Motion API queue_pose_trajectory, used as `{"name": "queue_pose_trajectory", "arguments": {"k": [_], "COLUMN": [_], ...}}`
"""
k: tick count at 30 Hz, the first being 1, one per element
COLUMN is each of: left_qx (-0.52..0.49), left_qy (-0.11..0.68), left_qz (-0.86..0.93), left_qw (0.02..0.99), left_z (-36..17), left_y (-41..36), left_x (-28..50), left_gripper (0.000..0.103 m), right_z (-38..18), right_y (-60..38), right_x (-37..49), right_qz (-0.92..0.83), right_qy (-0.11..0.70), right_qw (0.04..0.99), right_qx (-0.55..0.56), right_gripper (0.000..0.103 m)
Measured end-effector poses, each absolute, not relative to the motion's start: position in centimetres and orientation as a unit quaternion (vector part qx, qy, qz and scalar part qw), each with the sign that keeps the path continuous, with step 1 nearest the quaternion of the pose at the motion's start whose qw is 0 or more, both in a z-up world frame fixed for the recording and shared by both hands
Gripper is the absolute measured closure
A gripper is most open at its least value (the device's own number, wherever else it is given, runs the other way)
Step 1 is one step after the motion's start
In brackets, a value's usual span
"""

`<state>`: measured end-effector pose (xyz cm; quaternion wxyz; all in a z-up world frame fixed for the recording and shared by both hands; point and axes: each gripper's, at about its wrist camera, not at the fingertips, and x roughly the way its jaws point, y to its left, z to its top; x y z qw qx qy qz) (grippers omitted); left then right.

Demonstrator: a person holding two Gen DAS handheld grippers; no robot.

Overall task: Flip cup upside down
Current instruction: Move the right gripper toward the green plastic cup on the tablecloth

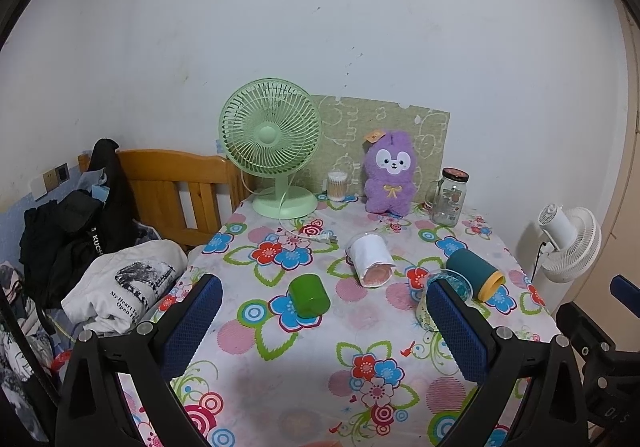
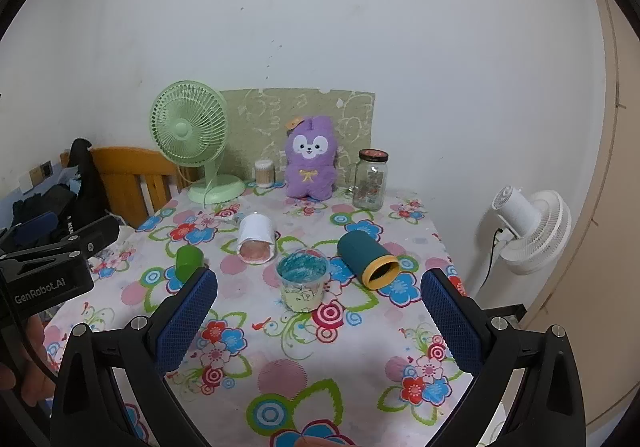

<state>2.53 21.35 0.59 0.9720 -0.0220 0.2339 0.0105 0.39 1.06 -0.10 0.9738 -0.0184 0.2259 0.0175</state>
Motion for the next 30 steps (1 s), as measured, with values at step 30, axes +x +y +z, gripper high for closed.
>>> {"name": "queue_pose_trajectory", "arguments": {"k": [30], "left_qx": [-0.067], "left_qy": [0.318], "left_qz": [0.06], "left_qw": [0.944], "left_z": [-4.6], "left_y": [28.1], "left_x": [8.7], "left_gripper": [0.0], "right_z": [-2.8], "right_y": [8.6], "right_x": [10.3], "right_qz": [0.099], "right_qy": [0.299], "right_qw": [0.948], "right_qx": [-0.048], "right_gripper": [0.0]}}
